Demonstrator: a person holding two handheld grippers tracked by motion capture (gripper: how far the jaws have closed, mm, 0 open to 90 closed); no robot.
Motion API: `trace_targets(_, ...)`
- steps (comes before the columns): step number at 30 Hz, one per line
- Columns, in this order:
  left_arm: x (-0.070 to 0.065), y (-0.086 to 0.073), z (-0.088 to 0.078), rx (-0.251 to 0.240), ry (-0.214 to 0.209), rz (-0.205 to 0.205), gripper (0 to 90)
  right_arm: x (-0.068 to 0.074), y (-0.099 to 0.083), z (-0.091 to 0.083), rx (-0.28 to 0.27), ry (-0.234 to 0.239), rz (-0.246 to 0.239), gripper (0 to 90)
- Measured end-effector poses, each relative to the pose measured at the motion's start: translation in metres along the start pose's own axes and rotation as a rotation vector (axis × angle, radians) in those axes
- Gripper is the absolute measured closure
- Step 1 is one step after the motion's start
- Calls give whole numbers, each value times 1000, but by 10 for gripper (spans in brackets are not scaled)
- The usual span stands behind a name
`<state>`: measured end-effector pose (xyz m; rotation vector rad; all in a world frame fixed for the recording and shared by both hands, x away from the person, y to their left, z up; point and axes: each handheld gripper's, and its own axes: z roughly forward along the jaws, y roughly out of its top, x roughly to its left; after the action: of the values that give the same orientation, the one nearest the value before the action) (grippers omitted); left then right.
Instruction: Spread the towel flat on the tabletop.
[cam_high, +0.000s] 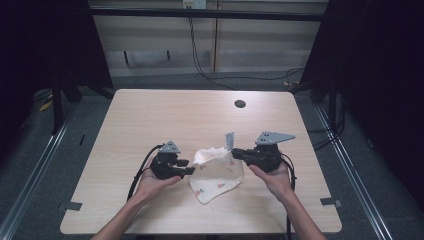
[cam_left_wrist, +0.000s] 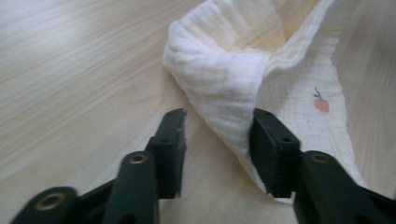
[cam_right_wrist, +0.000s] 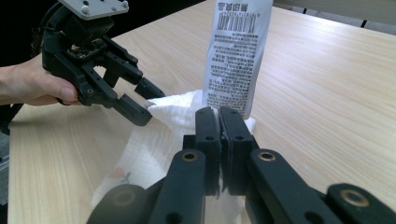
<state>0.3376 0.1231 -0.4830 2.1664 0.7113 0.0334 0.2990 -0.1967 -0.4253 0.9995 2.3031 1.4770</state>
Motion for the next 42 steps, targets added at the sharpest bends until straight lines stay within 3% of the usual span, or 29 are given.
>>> trace_targets(3,-4,3,5,30,-13,25,819,0,-2,1,-6,11,6,869)
trace_targets(5,-4,3,4,29,-17,30,875,0,-2,0,-17,25,14,869)
trace_targets(8,1,4,-9,-8,-34,18,885,3,0,-6,-8,-9,-10,870)
trace_targets(13,10,3,-27,-40,-26,-5,887,-5,-3,-16,-23,-48,18,872)
trace_targets(14,16,1,-36,-52,-27,-21,886,-10,-6,-20,-29,-33,35,872)
trace_targets(22,28,-7,-51,-39,5,-47,886,-16,-13,-34,-23,-90,45,874)
trace_targets(27,37,-14,-49,-16,14,-66,886,-25,-23,-36,4,-123,66,874)
trace_targets(32,42,-26,-44,19,21,-86,882,-38,-43,-37,47,-156,111,874)
trace_targets(36,40,-30,-44,25,21,-82,872,-41,-50,-34,78,-168,119,874)
trace_targets(40,39,-31,-45,21,31,-86,709,-40,-54,-29,100,-162,117,873)
trace_targets(41,38,-30,-47,2,31,-89,709,-40,-54,-29,100,-162,117,873)
trace_targets(42,34,-28,-54,-31,49,-88,612,-38,-54,-28,110,-158,114,873)
